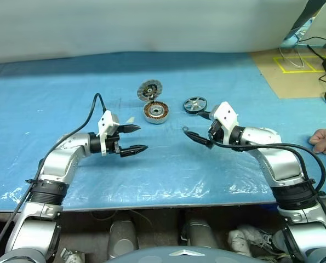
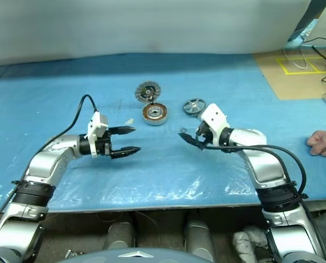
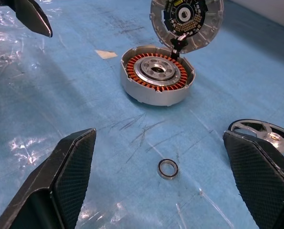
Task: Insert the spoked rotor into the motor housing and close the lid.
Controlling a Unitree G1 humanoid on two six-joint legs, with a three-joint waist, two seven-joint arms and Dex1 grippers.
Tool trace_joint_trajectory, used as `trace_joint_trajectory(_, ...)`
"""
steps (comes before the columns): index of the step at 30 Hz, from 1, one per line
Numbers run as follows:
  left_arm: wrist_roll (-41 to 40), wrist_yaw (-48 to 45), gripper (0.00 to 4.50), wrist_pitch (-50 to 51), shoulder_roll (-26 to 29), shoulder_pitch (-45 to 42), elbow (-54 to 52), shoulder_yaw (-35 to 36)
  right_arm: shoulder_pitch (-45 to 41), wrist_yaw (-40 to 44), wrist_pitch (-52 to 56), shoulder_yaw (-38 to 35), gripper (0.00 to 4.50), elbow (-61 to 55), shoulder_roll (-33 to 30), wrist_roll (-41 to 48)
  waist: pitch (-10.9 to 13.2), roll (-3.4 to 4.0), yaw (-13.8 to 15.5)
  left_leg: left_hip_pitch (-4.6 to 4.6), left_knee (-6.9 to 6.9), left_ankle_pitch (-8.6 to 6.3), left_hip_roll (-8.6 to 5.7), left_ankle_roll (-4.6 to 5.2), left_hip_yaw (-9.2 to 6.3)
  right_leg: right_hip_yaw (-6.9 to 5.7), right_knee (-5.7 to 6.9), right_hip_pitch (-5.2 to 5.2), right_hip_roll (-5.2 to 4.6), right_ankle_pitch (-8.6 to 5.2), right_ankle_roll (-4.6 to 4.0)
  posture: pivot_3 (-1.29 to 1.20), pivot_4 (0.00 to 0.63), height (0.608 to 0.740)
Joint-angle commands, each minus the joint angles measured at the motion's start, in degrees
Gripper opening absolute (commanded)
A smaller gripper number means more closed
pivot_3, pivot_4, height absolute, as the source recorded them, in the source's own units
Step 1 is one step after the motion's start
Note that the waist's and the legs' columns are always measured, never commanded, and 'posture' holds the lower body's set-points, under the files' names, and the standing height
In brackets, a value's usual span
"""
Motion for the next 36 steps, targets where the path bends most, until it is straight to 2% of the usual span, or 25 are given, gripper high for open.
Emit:
trace_joint_trajectory(1,-0.22,0.41,4.50,-1.11,0.15,-0.35,-1.52,0.95,-1.22,0.34,-1.36,-0.74,4.47,0.05,-0.53,-0.12,0.00,0.00,0.00,0.00,0.00,0.00,0.00,0.00,0.00,0.00,0.00,0.00,0.00,0.00,0.00,0.00,0.150,0.740)
trace_joint_trajectory(24,0.00,0.57,4.50,-1.90,-0.72,-1.06,-0.37,0.30,-0.88,2.12,-1.20,0.40,4.47,-0.86,-1.96,-1.15,0.00,0.00,-0.01,0.00,0.01,0.00,0.00,0.00,0.00,0.00,0.00,0.00,0.00,0.00,0.00,0.00,0.150,0.740)
trace_joint_trajectory(29,-0.07,1.06,4.50,-1.88,-0.77,-0.53,-0.69,0.52,-5.82,3.34,-4.21,4.09,4.47,4.43,-1.24,-4.56,0.00,0.00,-0.20,0.01,0.05,0.00,0.00,0.00,0.00,0.01,0.08,-0.01,0.00,0.00,0.00,0.00,0.150,0.740)
trace_joint_trajectory(32,-0.10,1.39,4.50,-1.80,-0.87,0.04,-0.95,0.61,-10.11,4.13,-8.09,7.91,4.47,10.92,-1.24,-8.92,0.00,0.00,-0.26,0.02,0.14,0.00,0.00,0.00,0.00,0.03,0.19,-0.04,0.00,0.00,-0.01,0.00,0.150,0.740)
trace_joint_trajectory(36,0.31,1.91,4.50,-2.21,-0.78,0.99,-1.08,0.67,-19.29,7.00,-14.26,10.40,4.47,22.17,2.17,-10.84,0.00,0.00,-0.51,-0.01,0.21,0.00,0.00,0.00,0.01,0.04,0.30,-0.10,-0.01,-0.01,-0.02,0.00,0.150,0.740)
